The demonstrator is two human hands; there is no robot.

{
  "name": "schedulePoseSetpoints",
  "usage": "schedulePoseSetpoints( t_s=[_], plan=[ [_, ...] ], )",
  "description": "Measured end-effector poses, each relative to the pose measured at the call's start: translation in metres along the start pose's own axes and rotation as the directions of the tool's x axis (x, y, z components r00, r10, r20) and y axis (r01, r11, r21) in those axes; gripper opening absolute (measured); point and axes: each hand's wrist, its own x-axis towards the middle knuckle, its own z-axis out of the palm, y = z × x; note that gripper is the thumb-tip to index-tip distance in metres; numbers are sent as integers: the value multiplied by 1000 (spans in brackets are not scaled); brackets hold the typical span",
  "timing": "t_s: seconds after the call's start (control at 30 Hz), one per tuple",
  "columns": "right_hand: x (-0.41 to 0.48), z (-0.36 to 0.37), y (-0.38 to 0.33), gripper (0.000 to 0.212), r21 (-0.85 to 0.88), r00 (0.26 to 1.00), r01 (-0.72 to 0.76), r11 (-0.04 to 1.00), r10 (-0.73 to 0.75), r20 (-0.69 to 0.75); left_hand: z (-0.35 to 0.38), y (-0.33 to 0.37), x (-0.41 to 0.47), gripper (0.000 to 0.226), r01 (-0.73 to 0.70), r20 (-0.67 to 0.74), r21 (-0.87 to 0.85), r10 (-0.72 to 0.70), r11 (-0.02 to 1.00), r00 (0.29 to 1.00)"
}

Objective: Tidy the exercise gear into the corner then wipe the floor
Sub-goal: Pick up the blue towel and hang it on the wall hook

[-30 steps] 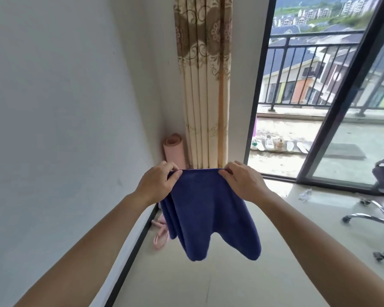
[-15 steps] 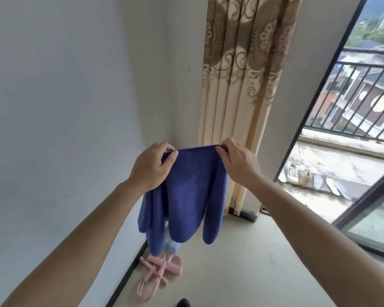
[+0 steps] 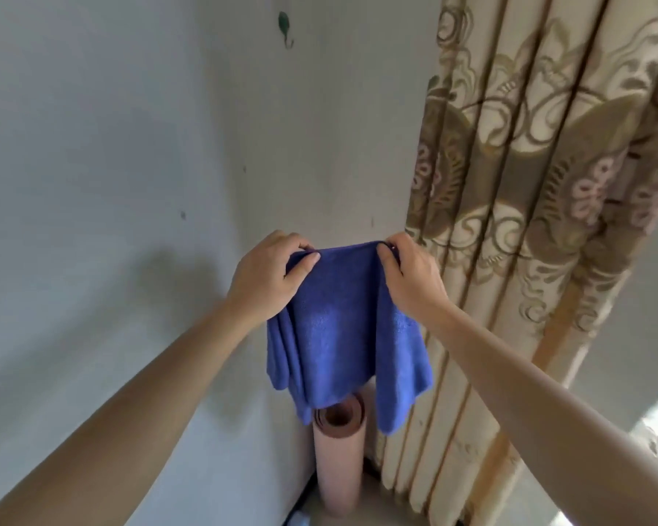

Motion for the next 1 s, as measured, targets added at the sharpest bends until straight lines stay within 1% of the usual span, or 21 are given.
schedulePoseSetpoints(
  t_s=[0.1, 0.2, 0.27, 0.33, 0.4, 0.47, 0.53, 0.6, 0.67, 0.73, 0.83, 0.9, 1.0],
  plan=[
    [73, 22, 14, 21, 71, 989, 143, 987, -145, 24, 13, -17, 45, 20, -8, -71, 95, 15, 995, 997],
    [142, 33, 24, 21, 149, 965, 257, 955, -263, 22, 23, -25, 86, 19, 31, -216, 188, 10, 982, 976],
    [183, 38, 26, 21, 197, 940, 336, 921, -339, -17, 29, -23, 114, 17, 79, -314, 230, -2, 970, 949],
    [222, 41, 23, 22, 236, 917, 395, 888, -395, -50, 31, -22, 144, 18, 149, -390, 314, -15, 938, 921],
    [259, 42, 15, 23, 274, 900, 434, 858, -423, -102, 23, -21, 173, 19, 206, -467, 397, 3, 895, 885],
    [290, 41, 2, 25, 299, 889, 458, 837, -425, -172, 9, -19, 199, 19, 243, -519, 487, 54, 839, 853],
    [315, 38, -15, 27, 298, 886, 460, 837, -411, -212, -8, -16, 225, 21, 247, -525, 578, 122, 778, 842],
    [337, 34, -34, 29, 308, 896, 441, 843, -393, -209, -26, -14, 249, 23, 245, -501, 662, 175, 708, 848],
    [356, 29, -54, 30, 333, 902, 429, 840, -382, -199, -43, -11, 272, 24, 295, -502, 708, 163, 642, 849],
    [373, 22, -72, 30, 336, 898, 437, 834, -385, -212, -56, -9, 290, 26, 335, -523, 717, 155, 611, 838],
    [402, 12, -96, 29, 284, 890, 449, 847, -395, -227, -72, -7, 319, 26, 325, -504, 764, 202, 558, 840],
    [418, 9, -109, 29, 246, 891, 447, 860, -407, -200, -79, -11, 336, 20, 329, -466, 813, 199, 480, 862],
    [425, 17, -116, 24, 232, 902, 429, 873, -404, -152, -73, -19, 341, 3, 320, -398, 878, 172, 356, 901]
  ],
)
